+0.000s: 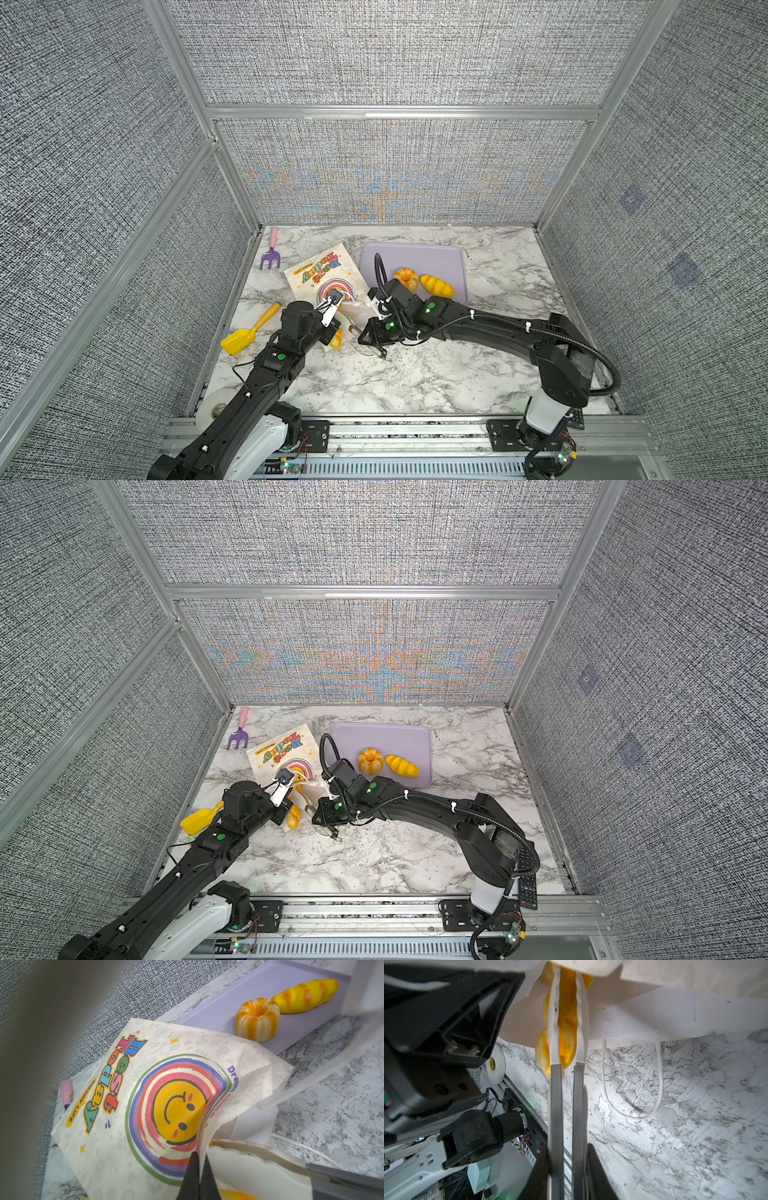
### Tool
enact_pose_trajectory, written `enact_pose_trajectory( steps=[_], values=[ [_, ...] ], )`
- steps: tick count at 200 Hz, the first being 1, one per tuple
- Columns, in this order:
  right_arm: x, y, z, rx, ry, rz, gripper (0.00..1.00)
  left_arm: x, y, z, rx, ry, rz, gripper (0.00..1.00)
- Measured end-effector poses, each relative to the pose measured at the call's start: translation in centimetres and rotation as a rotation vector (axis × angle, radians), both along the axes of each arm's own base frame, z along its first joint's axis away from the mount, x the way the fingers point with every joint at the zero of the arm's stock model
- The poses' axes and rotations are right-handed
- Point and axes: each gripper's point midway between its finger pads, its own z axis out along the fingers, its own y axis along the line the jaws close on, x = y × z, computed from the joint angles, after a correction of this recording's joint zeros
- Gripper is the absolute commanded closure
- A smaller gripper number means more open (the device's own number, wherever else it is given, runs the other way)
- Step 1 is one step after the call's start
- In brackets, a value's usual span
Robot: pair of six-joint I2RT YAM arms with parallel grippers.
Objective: Take the fake bread out of the paper bag
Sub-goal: 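Pull the pinched braided bread up out of the bag mouth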
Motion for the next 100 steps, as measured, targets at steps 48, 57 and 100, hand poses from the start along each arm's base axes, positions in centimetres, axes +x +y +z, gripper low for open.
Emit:
enact_pose_trajectory(
  steps=[48,57,100],
  values=[
    [-3.2,-1.6,0.0,-0.012,0.012,0.043,1.00,0.6,0.3,0.7,-0.020,-0.001,0.042,1.00],
    [-3.8,-1.7,0.5,-0.006,0.008,0.054,1.00,0.7,0.3,0.8,-0.025,0.000,0.052,1.00],
    [-8.0,-3.6,0.5,-0.034,0.020,0.100,1.00,1.4,0.9,0.7,-0.023,0.010,0.101,1.00]
  ],
)
